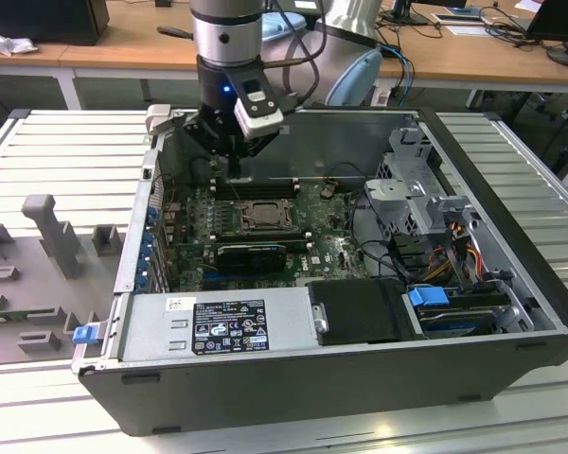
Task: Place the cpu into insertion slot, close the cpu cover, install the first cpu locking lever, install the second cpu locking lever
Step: 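Install the first cpu locking lever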
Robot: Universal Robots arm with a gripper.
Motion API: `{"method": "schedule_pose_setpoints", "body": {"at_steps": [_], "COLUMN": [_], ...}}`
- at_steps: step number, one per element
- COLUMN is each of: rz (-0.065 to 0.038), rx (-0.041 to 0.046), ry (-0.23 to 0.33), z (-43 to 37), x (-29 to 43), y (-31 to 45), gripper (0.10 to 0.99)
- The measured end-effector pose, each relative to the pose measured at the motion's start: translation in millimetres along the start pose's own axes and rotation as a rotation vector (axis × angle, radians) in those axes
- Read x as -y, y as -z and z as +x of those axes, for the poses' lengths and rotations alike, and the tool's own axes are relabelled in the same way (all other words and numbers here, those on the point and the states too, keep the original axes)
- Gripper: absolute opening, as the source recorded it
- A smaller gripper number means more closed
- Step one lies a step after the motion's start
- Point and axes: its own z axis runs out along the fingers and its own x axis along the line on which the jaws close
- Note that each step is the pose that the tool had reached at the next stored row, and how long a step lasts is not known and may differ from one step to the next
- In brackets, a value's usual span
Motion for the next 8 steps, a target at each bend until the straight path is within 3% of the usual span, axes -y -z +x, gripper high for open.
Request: {"method": "schedule_pose_setpoints", "body": {"at_steps": [4, 8], "rz": [0.0, -0.001], "rx": [0.0002, -0.0002], "ry": [0.0, 0.004], "z": [15.9, 24.1], "x": [1.7, 2.2], "y": [-2.9, -7.3], "gripper": [0.106, 0.106]}}
